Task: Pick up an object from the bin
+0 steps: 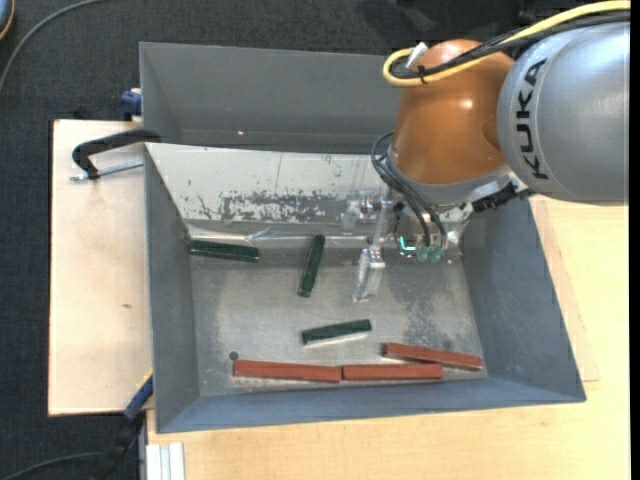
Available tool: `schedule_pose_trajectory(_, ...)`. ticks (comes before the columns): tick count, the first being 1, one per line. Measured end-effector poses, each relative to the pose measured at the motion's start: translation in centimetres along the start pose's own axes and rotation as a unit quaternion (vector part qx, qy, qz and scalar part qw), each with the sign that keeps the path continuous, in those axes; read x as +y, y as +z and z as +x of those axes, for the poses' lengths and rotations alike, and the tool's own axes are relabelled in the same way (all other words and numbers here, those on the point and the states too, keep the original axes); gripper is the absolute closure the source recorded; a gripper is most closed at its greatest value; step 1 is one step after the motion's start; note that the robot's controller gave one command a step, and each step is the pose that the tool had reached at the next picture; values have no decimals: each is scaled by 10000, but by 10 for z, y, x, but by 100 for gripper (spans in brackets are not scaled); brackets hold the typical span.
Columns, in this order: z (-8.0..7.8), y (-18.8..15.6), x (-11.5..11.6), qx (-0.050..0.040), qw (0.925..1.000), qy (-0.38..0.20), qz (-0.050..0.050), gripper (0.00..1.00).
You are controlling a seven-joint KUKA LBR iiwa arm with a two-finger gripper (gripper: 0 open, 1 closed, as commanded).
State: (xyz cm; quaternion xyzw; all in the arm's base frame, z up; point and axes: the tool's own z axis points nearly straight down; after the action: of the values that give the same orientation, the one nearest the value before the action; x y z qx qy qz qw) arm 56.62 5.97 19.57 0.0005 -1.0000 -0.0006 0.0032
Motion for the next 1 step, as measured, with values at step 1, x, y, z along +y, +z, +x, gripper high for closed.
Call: schedule_pose_trajectory(1, 38, 79, 4, 6, 9988, -495, 5, 0)
